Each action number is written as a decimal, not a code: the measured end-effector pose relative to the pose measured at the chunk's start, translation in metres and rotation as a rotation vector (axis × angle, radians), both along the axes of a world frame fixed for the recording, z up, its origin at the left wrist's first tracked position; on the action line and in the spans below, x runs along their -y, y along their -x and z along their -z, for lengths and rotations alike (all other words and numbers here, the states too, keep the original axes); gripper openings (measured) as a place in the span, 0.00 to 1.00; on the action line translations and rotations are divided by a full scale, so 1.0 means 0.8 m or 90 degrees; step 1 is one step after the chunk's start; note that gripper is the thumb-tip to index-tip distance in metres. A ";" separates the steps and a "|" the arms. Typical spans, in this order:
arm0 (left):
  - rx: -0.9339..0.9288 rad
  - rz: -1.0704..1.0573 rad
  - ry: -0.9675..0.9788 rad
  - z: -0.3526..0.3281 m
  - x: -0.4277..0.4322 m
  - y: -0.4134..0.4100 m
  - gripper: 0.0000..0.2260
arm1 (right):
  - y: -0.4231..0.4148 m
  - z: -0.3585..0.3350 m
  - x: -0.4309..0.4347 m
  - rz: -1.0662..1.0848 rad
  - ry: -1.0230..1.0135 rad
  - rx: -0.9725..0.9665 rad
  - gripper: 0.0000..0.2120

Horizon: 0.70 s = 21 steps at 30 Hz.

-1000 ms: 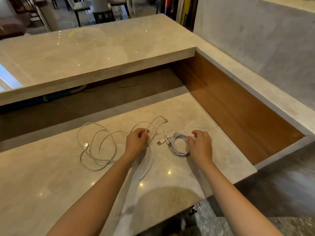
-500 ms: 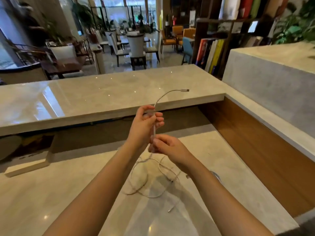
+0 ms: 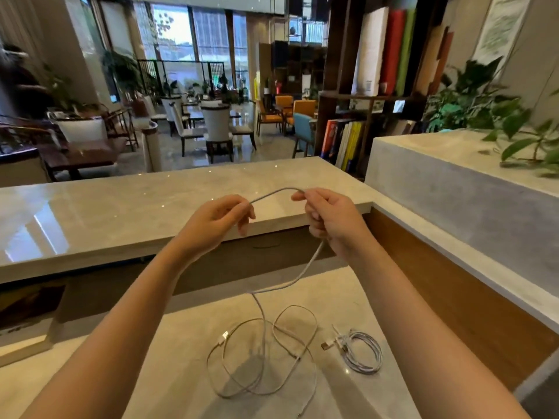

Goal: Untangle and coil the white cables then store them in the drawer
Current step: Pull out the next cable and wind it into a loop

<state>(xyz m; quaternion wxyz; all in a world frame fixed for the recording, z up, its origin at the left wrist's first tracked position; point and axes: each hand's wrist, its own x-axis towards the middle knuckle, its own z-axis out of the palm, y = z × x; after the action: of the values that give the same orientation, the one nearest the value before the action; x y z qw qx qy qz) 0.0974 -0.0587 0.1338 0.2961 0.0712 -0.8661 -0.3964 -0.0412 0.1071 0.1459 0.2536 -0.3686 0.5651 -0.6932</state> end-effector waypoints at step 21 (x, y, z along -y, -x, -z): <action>-0.155 0.437 -0.544 -0.073 -0.009 0.022 0.15 | -0.035 0.085 0.024 0.039 -0.125 0.113 0.12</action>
<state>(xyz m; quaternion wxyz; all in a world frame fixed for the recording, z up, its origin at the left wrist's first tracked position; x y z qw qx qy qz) 0.0797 -0.0515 0.1922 0.1928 -0.1471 -0.5619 -0.7909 -0.0133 0.0875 0.0778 0.3161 -0.2619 0.6165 -0.6719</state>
